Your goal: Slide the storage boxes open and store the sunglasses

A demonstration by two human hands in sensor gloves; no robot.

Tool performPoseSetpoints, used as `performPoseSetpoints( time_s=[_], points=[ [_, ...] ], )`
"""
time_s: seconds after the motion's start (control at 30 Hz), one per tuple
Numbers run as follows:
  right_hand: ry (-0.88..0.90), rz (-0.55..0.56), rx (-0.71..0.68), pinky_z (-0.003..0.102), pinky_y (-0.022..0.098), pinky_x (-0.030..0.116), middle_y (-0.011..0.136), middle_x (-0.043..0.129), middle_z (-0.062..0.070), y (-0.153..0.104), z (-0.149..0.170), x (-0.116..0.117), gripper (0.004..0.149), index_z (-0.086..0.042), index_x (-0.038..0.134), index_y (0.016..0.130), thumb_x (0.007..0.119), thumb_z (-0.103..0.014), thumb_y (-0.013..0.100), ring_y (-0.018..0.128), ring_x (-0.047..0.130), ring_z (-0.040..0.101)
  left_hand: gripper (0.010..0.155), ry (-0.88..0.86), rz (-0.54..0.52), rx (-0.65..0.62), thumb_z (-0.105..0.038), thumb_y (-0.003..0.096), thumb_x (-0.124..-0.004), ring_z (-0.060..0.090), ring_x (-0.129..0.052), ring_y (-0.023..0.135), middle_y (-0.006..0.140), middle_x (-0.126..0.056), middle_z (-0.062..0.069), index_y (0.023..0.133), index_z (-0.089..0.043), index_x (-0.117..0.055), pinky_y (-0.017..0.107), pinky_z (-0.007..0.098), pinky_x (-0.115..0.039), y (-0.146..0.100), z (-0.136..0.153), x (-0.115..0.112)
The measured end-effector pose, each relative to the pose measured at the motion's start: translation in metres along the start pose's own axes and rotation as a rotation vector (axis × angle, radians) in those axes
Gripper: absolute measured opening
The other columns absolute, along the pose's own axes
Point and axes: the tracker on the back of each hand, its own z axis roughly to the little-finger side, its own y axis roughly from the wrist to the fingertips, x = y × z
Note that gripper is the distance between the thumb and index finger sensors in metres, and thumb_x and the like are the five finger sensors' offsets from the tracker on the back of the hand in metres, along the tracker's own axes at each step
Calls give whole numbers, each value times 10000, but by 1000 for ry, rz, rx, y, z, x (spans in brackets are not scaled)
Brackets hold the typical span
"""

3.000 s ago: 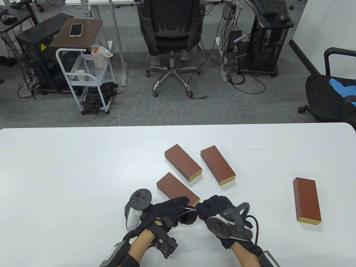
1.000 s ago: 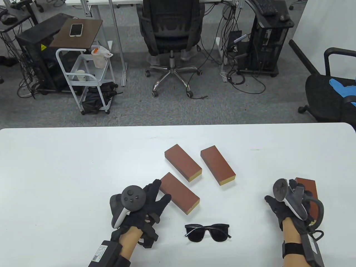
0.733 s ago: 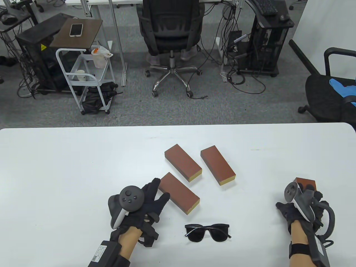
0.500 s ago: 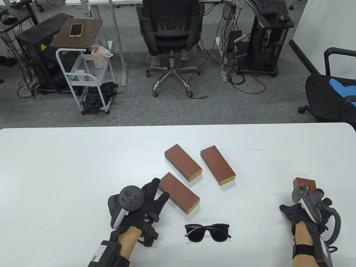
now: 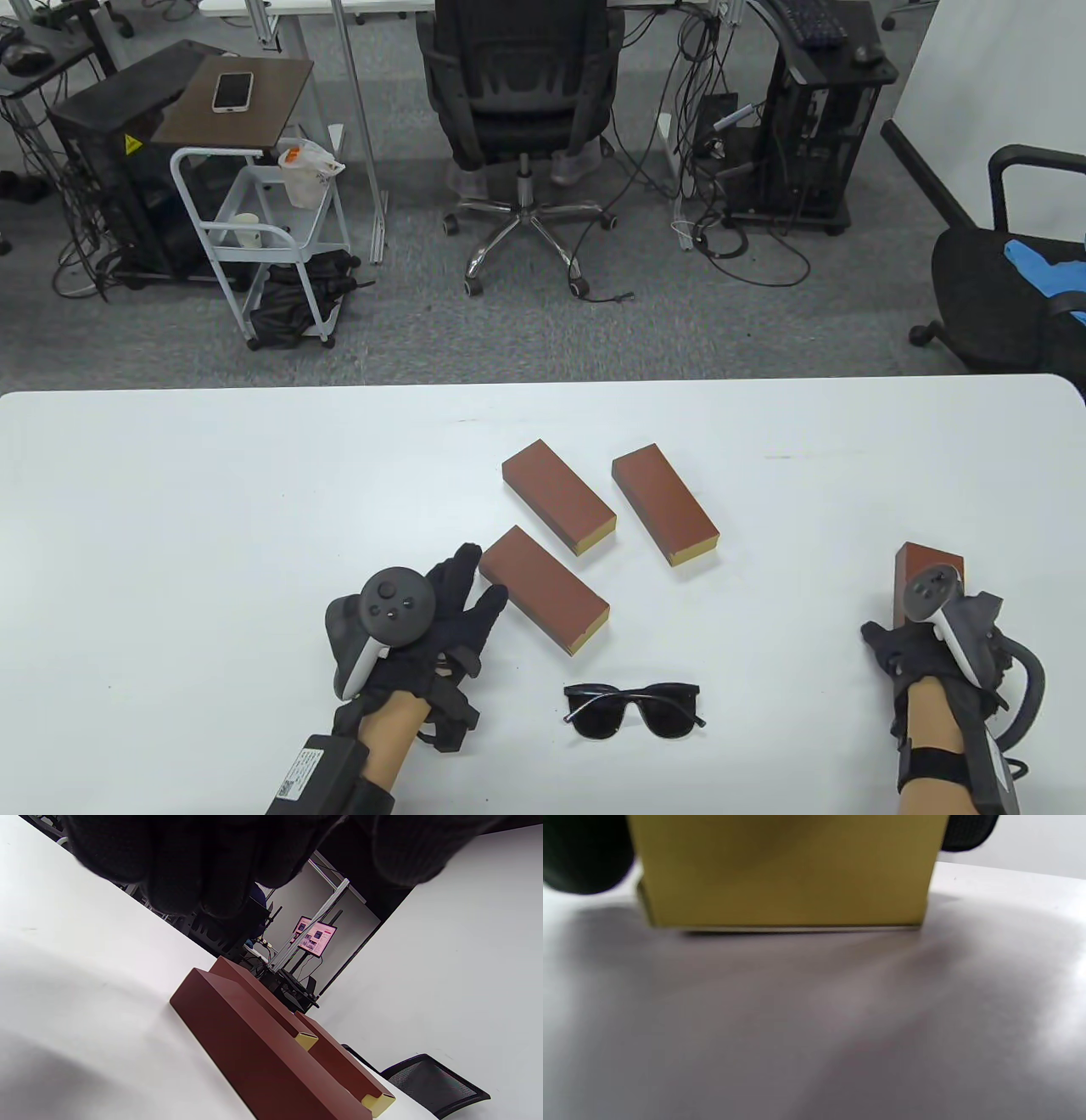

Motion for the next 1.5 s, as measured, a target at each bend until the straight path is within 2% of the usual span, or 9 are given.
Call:
performPoseSetpoints(
  time_s=[0.07,0.23,0.43,0.57,0.67,0.83,1.07,1.2,1.5],
  points=[
    [14,-5,-3,554,659,621,1043,407,184,0,0,1,799,-421,383,939,798,-623,287,859,680,375,737,3,-3,-1,-648,422,-719,398,-840,886,1026,-822,94,1044,-253,-687,606,594,-712,0,0,0],
    [-1,-15,-19,544,648,645,1028,381,210,-4,-5,1,760,-420,370,930,799,-559,319,846,687,376,734,9,-1,-9,-647,421,-720,396,-844,878,1025,-823,92,1044,-259,-686,602,588,-715,0,0,-1],
    [37,39,-119,556,638,654,1017,408,214,-12,-21,-2,737,-418,420,926,824,-507,317,836,701,392,735,21,-2,-28,-649,418,-724,391,-845,873,1022,-822,90,1044,-265,-687,597,582,-719,-1,-2,-2],
    [67,81,-198,569,654,618,1030,400,193,-20,-36,-18,728,-419,450,928,837,-476,314,854,661,402,735,31,-17,-61,-652,413,-731,386,-848,867,1020,-824,83,1041,-271,-690,593,576,-721,-1,-5,-2],
    [155,120,-280,587,660,590,1036,402,187,-28,-49,-32,720,-413,480,926,854,-445,311,862,635,415,746,40,-21,-95,-660,405,-741,382,-846,868,1021,-822,81,1042,-276,-687,594,576,-719,-1,-6,-1],
    [165,193,-484,596,663,579,1043,426,176,-56,-81,-53,713,-410,517,922,874,-423,304,866,629,419,789,97,9,-161,-679,388,-763,377,-811,906,1050,-784,70,1064,-292,-641,624,593,-688,-1,-10,-4],
    [188,82,-842,607,699,501,1066,408,154,-103,-132,-67,709,-407,525,925,878,-371,311,911,568,413,877,178,31,-307,-720,334,-822,354,-765,959,1100,-713,43,1080,-318,-596,638,596,-680,-3,-18,-4],
    [232,-19,-1061,618,719,438,1080,416,127,-133,-154,-76,708,-402,538,925,887,-346,310,939,549,400,920,193,19,-405,-729,303,-853,348,-765,961,1102,-709,40,1080,-312,-594,638,596,-685,-5,-26,-3],
    [159,-91,-1295,622,728,400,1092,426,97,-178,-179,-79,713,-401,549,924,898,-321,308,962,535,385,979,167,60,-550,-742,262,-884,338,-754,978,1115,-688,32,1087,-316,-573,639,593,-694,-10,-46,-8]
  ],
)
